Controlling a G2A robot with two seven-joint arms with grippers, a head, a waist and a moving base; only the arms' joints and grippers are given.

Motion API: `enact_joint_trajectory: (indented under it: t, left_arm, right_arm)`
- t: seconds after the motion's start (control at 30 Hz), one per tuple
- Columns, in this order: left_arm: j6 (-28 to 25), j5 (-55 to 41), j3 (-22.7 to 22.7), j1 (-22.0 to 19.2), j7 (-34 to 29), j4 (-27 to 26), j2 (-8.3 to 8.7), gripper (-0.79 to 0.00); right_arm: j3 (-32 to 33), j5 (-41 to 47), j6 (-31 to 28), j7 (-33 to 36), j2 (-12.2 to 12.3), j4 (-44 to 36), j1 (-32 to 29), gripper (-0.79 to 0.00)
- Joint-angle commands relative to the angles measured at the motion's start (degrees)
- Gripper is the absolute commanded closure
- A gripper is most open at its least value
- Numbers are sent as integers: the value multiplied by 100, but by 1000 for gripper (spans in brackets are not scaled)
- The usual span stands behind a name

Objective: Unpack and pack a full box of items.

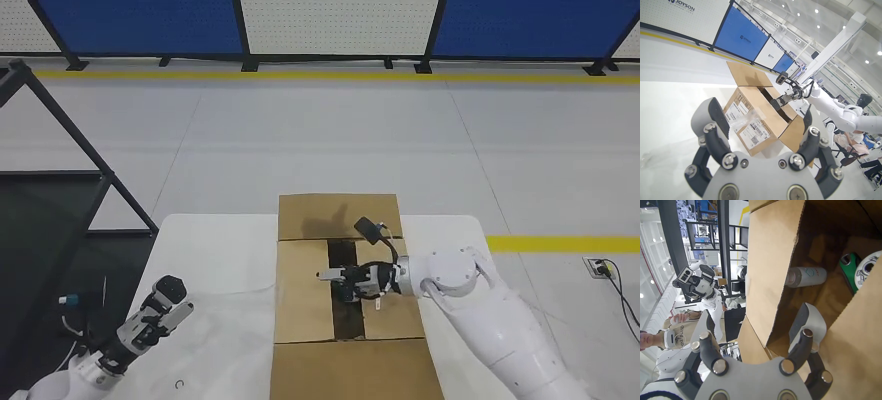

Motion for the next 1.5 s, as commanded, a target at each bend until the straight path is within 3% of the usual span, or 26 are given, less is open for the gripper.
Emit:
enact_joint_trajectory:
  t: [0.0, 0.5, 0.87, 1.47]
  left_arm:
    - [13, 15, 9, 2, -1, 1, -1, -785]
    - [118, 27, 103, -67, 39, 134, -14, -785]
    - [166, 78, 199, -68, 118, 154, -35, -785]
    - [715, 395, 145, 91, 337, -156, -65, -785]
  right_arm:
    - [-84, 67, -43, 24, -50, 161, 90, -785]
    - [-273, 1276, -1071, 382, -401, 765, 498, -785]
    - [-353, 1888, -1424, 323, -637, 933, 782, -785]
    - [-1251, 2818, -1923, 28, -1524, 1876, 1302, -785]
